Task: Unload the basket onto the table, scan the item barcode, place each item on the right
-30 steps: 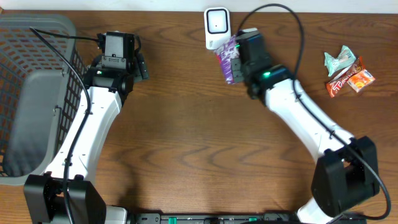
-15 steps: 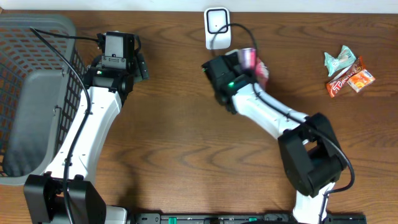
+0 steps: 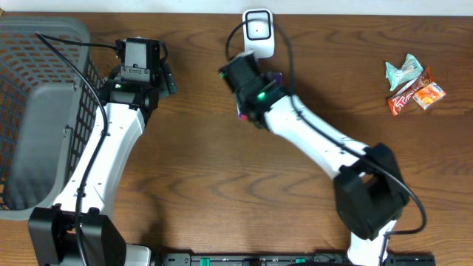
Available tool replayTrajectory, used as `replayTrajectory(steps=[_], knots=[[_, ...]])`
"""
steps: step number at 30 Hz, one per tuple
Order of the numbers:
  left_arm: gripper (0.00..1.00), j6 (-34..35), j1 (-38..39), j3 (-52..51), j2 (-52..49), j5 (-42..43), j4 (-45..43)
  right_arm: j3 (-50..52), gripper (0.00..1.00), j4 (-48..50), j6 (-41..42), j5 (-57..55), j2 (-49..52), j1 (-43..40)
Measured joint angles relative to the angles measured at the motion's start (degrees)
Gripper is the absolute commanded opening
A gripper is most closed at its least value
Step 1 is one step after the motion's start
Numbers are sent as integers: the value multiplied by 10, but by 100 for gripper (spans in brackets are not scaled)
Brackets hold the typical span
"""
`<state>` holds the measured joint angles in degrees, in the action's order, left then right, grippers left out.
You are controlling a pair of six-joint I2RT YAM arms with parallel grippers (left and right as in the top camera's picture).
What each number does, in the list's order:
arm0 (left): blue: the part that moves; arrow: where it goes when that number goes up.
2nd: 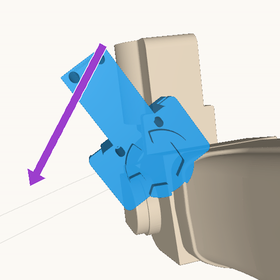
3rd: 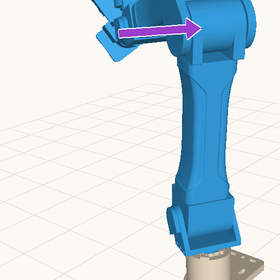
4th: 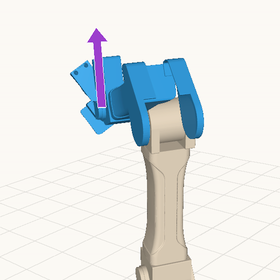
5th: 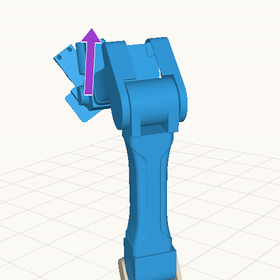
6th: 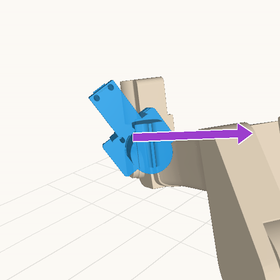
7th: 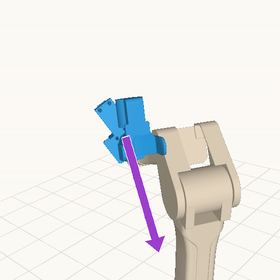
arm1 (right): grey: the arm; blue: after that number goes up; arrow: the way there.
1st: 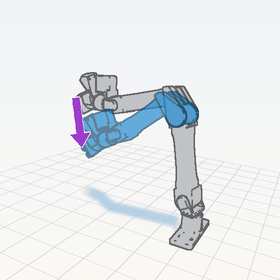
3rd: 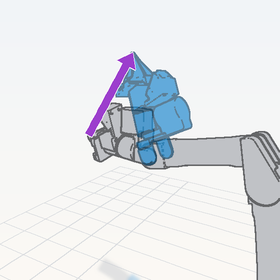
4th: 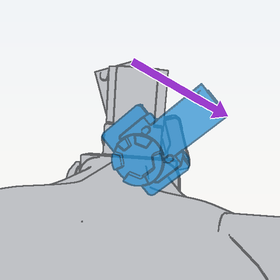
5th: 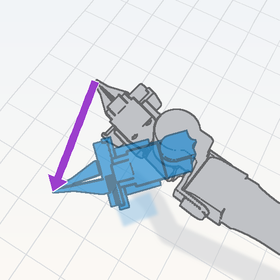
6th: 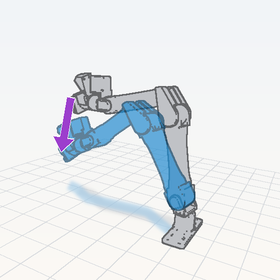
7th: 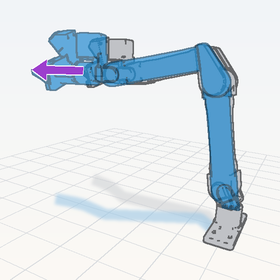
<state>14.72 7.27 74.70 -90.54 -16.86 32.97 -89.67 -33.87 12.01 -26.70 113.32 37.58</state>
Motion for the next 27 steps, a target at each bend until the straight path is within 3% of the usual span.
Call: replayTrajectory(steps=[4, 7, 12, 19, 26, 27], knots=[[99, 0, 0, 0, 0, 0, 0, -21, 62, -15, 7, 97, -19, -64], [99, 0, 0, 0, 0, 0, 0, -23, 71, -33, 10, 221, -24, -148], [99, 0, 0, 0, 0, 0, 0, -6, 69, -8, 12, 370, -24, -233], [99, 0, 0, 0, 0, 0, 0, 61, 69, 96, 40, 491, 0, -252], [99, 0, 0, 0, 0, 0, 0, 85, 60, 129, 82, 546, 80, -250], [99, 0, 0, 0, 0, 0, 0, 85, 54, 129, 86, 551, 91, -250]])
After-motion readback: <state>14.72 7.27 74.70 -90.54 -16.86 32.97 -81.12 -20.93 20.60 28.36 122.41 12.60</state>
